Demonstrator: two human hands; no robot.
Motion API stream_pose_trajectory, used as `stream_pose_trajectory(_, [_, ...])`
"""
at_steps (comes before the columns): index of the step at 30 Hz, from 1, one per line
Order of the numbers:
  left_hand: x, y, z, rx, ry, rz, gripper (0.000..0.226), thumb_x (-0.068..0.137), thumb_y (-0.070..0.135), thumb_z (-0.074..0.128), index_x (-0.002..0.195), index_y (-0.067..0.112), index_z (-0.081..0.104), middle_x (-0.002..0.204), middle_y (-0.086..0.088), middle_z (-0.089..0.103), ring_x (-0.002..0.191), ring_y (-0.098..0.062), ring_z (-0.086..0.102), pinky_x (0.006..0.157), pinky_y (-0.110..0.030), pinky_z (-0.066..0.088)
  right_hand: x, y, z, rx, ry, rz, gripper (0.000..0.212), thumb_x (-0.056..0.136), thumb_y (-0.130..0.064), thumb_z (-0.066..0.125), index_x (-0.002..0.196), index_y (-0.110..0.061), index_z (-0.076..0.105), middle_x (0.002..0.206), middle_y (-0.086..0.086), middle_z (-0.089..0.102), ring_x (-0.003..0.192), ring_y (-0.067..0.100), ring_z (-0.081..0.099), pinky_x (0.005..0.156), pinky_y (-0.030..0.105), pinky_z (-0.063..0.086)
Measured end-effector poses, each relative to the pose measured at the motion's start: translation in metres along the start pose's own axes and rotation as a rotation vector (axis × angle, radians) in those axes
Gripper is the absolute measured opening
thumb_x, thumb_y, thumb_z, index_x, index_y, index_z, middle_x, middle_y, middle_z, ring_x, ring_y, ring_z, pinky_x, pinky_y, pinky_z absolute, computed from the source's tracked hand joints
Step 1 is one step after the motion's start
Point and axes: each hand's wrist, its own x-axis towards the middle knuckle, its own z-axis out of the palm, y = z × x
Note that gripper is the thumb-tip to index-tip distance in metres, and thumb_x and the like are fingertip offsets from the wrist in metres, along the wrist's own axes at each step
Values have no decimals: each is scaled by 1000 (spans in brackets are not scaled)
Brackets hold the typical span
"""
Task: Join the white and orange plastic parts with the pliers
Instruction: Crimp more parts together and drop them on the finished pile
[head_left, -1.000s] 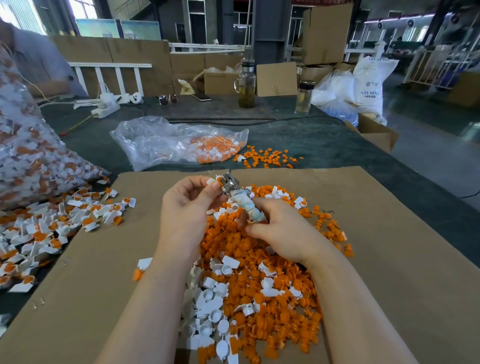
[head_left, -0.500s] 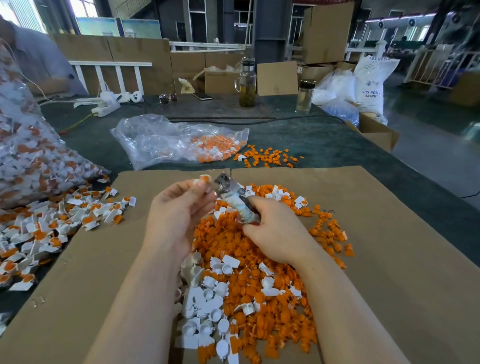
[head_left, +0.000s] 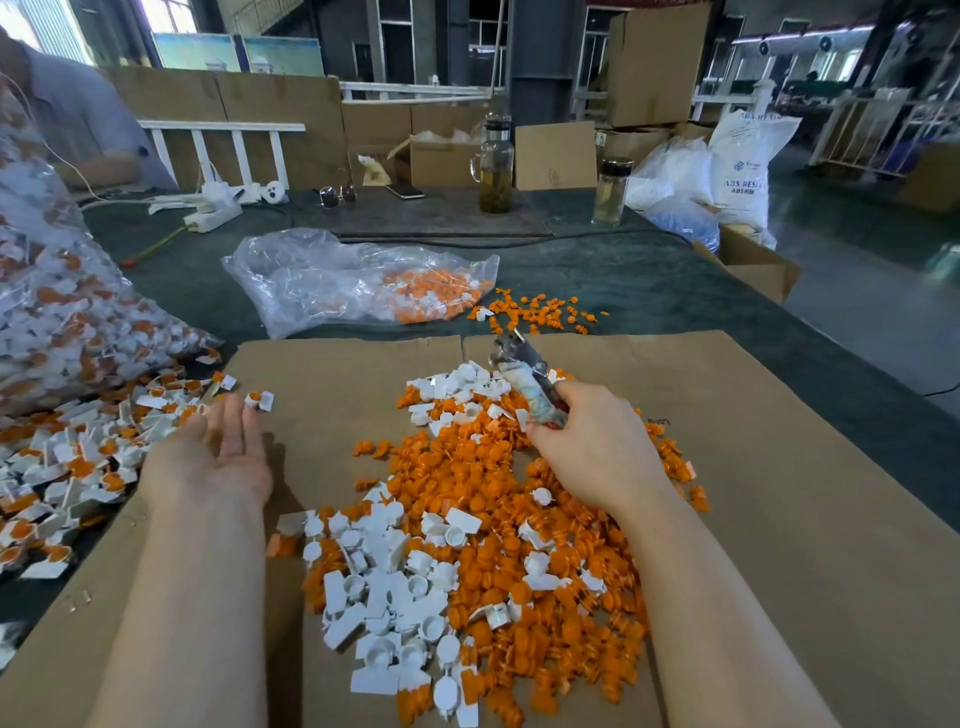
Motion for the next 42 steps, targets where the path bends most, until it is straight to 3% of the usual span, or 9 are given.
stream_pose_trajectory(5, [-12, -5, 6, 338, 43, -11, 26, 102, 23, 50, 126, 19, 59, 105, 5, 72, 87, -4, 70, 79, -19, 55, -6, -10, -16, 77, -230, -202, 23, 87, -34, 66, 76, -35, 47, 75, -13, 53, 66, 3, 50, 55, 21, 32])
stream_pose_trajectory(10, [-15, -11, 10, 579, 6, 52, 5, 95, 23, 62, 96, 21, 67, 92, 7, 72, 86, -1, 67, 71, -17, 52, -17, -34, -8, 42, -373, -377, 21, 85, -37, 69, 92, -35, 50, 82, -16, 55, 70, 1, 50, 60, 23, 40])
stream_pose_trajectory(16, [-14, -26, 8, 907, -141, 159, 8, 93, 20, 66, 99, 25, 66, 95, 6, 74, 92, -8, 69, 77, -29, 51, -16, -32, -1, -49, -365, -400, 21, 86, -42, 67, 90, -36, 46, 77, -19, 49, 74, 4, 49, 58, 22, 38])
stream_pose_trajectory(19, [-19, -30, 5, 1195, -323, 209, 6, 90, 18, 69, 93, 24, 68, 95, 4, 73, 94, -13, 65, 99, -44, 47, -14, -28, 0, -40, -355, -368, 33, 85, -45, 67, 114, -32, 56, 92, -19, 54, 84, 6, 49, 65, 26, 40])
stream_pose_trajectory(21, [-25, -24, 1, 1444, -535, 186, 11, 80, 22, 77, 88, 24, 71, 90, 3, 72, 89, -15, 62, 92, -42, 46, -13, -26, -1, -34, -358, -338, 51, 85, -47, 67, 129, -27, 54, 103, -17, 55, 89, 5, 45, 69, 27, 38])
stream_pose_trajectory(27, [-34, 3, -1, 2052, -1179, -138, 59, 39, 53, 88, 92, 45, 66, 109, 2, 58, 95, -15, 56, 74, -31, 45, -13, -18, -11, 66, -396, -313, 28, 82, -43, 72, 100, -31, 55, 88, -15, 51, 84, 10, 51, 67, 28, 40])
stream_pose_trajectory(32, [-33, -7, -1, 2187, -1177, -77, 63, 45, 49, 89, 99, 54, 58, 117, 5, 41, 102, -19, 51, 79, -45, 59, -15, -18, -15, 99, -455, -300, 33, 80, -40, 76, 104, -23, 61, 95, -7, 60, 86, 9, 56, 74, 32, 48])
stream_pose_trajectory(38, [-27, -22, -3, 2204, -1167, 80, 51, 68, 38, 88, 97, 58, 50, 114, 10, 41, 98, -8, 51, 73, -21, 44, -13, -16, -6, -10, -403, -298, 29, 80, -46, 72, 93, -34, 50, 83, -17, 49, 79, 4, 48, 61, 25, 38])
stream_pose_trajectory(42, [-23, -41, -5, 2099, -1060, 331, 47, 77, 33, 82, 103, 46, 46, 113, 6, 36, 91, -4, 45, 78, -27, 40, -11, -16, 3, -89, -294, -242, 27, 84, -49, 66, 100, -33, 53, 87, -17, 50, 85, 9, 52, 64, 28, 43])
